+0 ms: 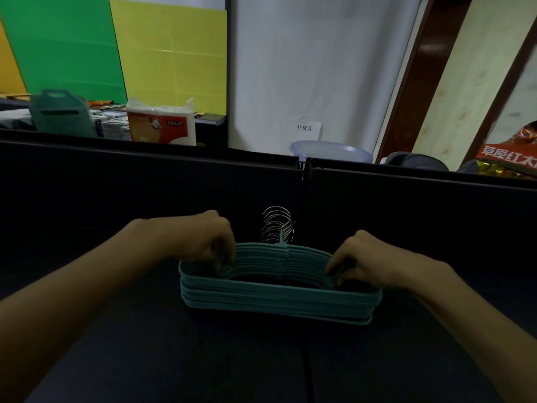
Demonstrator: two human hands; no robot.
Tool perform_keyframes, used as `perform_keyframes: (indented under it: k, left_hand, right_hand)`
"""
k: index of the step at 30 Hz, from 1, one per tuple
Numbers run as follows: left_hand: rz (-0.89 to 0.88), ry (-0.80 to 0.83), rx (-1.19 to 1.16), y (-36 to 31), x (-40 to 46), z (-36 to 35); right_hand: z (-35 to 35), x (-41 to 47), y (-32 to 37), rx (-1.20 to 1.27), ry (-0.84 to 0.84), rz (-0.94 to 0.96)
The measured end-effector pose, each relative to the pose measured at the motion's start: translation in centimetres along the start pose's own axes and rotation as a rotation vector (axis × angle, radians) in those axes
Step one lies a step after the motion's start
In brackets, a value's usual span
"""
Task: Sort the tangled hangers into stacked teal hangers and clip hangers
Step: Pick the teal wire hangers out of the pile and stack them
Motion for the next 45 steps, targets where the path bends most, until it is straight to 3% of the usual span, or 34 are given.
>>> perform_keyframes:
  k: [7, 14, 22, 33, 45]
  left_hand:
    - [-0.002, 0.030, 0.023, -0.2, 0.1, -0.4]
    - [0.037, 0.126, 0.106, 0.2, 0.8, -2.4]
    - [0.002, 0.079, 0.077, 0.4, 1.4, -2.7]
    - [0.017, 0.123, 0.146, 1.1, 2.1, -4.7]
    - [-0.015, 0.096, 0.119, 0.3, 2.0, -4.2]
  right_hand:
    - [-0.1, 0.2, 0.0, -0.016, -0.043, 0.019]
    - [-1.3, 0.7, -0.3, -0.116, 0.044, -0.069]
    - [-1.2, 0.8, -0.8, -0.048, 0.032, -0.059]
    - [-2.9, 0.9, -0.3, -0.102, 0.167, -0.157]
    - [-2.0, 0.3, -0.1, -0.084, 0.077, -0.126]
Point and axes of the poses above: each hand's wrist, its own x-axis towards the middle knuckle, its own z-axis out of the back of the hand, y = z × x, the point moved 9 cm from there along x, towards the middle knuckle, and after that the axes turned 8 degrees about x, right-handed, at the moved point
